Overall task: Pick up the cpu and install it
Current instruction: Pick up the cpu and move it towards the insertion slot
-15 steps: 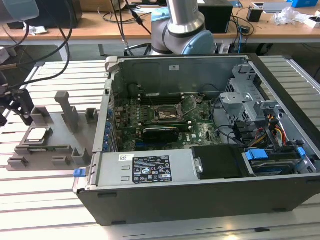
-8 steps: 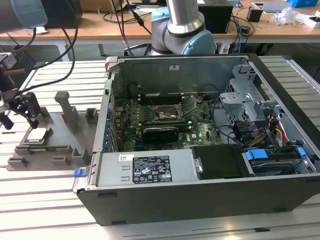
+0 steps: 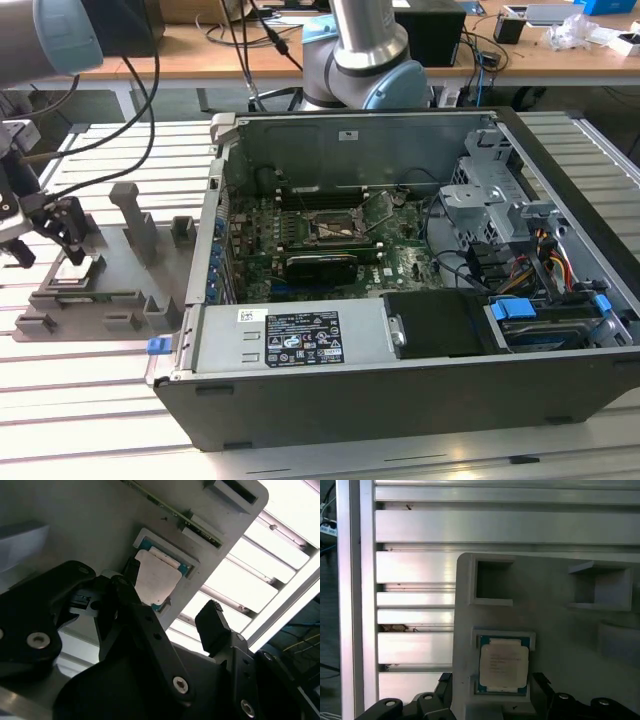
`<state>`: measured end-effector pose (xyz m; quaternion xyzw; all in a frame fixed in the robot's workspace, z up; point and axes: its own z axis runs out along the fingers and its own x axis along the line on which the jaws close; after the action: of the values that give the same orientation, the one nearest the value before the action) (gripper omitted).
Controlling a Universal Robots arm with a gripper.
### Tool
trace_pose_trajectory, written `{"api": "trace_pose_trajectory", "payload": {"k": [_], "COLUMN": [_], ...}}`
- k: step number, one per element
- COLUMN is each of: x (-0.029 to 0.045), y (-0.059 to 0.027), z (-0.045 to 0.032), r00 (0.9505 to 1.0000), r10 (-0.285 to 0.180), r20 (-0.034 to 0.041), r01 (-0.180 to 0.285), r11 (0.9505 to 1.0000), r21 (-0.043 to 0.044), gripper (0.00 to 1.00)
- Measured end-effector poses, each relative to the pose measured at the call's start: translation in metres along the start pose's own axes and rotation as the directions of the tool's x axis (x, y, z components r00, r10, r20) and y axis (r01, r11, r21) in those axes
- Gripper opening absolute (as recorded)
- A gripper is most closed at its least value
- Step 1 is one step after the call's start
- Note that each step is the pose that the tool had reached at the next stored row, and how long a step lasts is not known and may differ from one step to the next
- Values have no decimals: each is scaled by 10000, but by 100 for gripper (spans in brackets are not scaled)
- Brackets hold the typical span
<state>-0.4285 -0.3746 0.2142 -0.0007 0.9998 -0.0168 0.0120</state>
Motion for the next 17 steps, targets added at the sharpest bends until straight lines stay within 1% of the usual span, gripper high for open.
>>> {"api": "trace_pose_trajectory", "payload": {"k": [5,12,15,17], "x": [-2,-62,-73,-89], "y": [4,33,43,43], "z": [79,192,240,260], "r00": [10000,10000,10000,10000], "r10": [-21,-24,-22,-23], "r20": [-1,1,-1,0], "r01": [21,24,22,23], "r11": [10000,10000,10000,10000], "r21": [-1,-1,-1,-1], "gripper": [72,72,72,72]}}
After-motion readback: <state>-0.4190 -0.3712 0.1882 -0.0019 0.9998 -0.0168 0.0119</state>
